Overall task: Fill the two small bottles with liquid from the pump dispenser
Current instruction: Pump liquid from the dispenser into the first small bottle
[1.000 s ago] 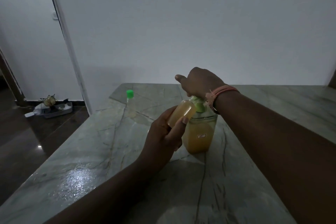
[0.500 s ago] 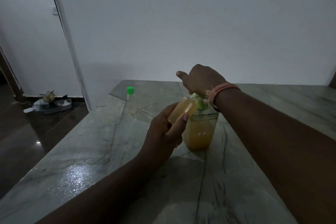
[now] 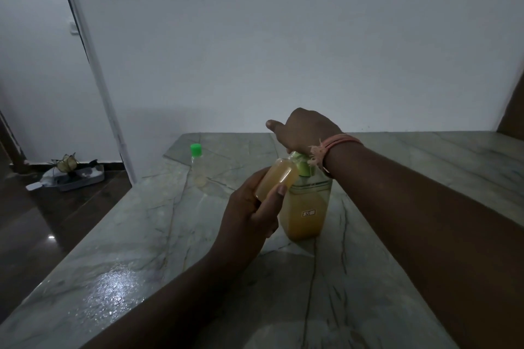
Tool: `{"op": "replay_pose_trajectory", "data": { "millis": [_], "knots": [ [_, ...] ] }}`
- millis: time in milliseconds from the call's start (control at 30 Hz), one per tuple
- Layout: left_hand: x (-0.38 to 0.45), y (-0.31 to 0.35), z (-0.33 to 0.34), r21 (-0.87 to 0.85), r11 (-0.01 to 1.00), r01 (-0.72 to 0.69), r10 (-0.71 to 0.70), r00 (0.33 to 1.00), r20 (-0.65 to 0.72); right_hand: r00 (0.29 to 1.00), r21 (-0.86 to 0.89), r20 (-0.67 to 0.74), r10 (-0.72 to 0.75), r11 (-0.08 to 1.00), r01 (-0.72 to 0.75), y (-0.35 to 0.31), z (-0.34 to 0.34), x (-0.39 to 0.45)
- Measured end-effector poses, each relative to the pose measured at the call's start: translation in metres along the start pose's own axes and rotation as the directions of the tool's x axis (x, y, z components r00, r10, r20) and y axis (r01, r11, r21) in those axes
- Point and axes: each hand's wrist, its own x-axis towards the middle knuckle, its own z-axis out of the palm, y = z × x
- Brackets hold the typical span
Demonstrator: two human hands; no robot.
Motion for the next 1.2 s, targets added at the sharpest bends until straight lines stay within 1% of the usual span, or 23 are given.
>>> {"op": "replay_pose_trajectory", "data": {
  "millis": [100,267,400,533,700,867,1133,1200],
  "knots": [
    [-0.0003,0.0010,-0.0008,0.000,1.000,-0.001,0.001,1.000,-0.001,1.000,-0.048,0.000,0.009,0.999,-0.009,-0.0036,0.0005,0.0013],
    [-0.0022,0.0031,-0.0002,0.001,1.000,0.002,-0.002,1.000,0.001,0.999,-0.075,0.023,-0.035,0.997,0.037,-0.0032,-0.0028,0.0020],
    [-0.0004,-0.0028,0.0008,-0.007,1.000,0.022,-0.022,1.000,-0.007,0.999,-0.023,-0.024,-0.028,0.999,0.027,0.0002,0.0005,0.0012],
    [-0.0013,-0.0037,0.0014,0.012,0.999,0.033,-0.033,0.999,-0.012,1.000,-0.029,-0.012,-0.018,0.999,0.018,0.0002,0.0019,0.0032],
    [-0.0034,0.0003,0.0007,0.021,0.999,0.031,-0.031,0.999,-0.012,0.999,-0.050,0.041,-0.018,0.999,0.020,-0.0018,0.0006,0.0063],
    [-0.0009,-0.0011,0.0000,0.007,0.999,0.032,-0.032,0.999,-0.023,0.998,-0.031,-0.050,-0.030,0.999,0.028,-0.0013,0.0006,0.0021],
    [-0.0033,0.0003,-0.0007,0.002,0.999,0.040,-0.040,0.999,-0.004,0.998,-0.110,0.035,-0.054,0.992,0.057,-0.0054,-0.0019,0.0056],
    [-0.0028,0.0003,-0.0010,-0.004,0.999,0.045,-0.045,0.999,-0.004,0.997,-0.133,0.020,-0.078,0.988,0.080,-0.0063,-0.0030,0.0059]
  ]
}}
